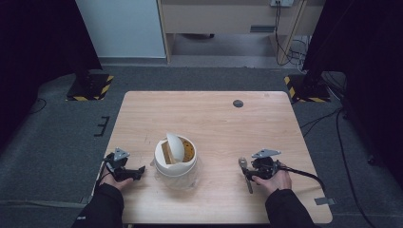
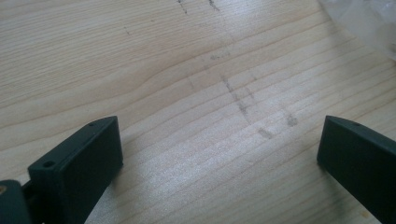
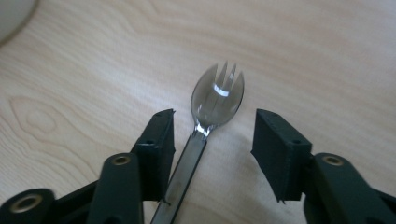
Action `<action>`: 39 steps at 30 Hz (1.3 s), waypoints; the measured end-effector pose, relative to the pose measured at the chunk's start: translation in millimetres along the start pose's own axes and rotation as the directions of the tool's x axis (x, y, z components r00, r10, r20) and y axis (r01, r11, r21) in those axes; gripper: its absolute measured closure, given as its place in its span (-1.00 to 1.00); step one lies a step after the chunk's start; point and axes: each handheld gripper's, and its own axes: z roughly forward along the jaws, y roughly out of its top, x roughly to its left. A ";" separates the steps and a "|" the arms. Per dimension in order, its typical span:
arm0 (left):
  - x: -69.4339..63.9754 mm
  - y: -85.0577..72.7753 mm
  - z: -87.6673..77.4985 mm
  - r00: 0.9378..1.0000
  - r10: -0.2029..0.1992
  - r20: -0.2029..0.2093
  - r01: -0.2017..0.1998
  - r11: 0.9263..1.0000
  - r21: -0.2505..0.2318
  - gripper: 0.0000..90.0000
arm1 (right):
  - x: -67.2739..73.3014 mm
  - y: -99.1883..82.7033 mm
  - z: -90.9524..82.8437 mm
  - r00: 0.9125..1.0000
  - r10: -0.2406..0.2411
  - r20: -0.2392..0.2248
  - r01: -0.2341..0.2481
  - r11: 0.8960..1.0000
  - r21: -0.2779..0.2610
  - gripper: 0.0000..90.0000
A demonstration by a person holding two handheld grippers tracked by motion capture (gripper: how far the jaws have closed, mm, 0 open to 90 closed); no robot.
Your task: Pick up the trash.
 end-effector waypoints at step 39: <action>-1.2 22.8 -31.5 0.996 -0.082 0.024 0.085 0.982 -0.169 -0.52 | -24.4 17.2 -39.1 0.998 0.060 -0.036 -0.068 0.958 -0.280 0.78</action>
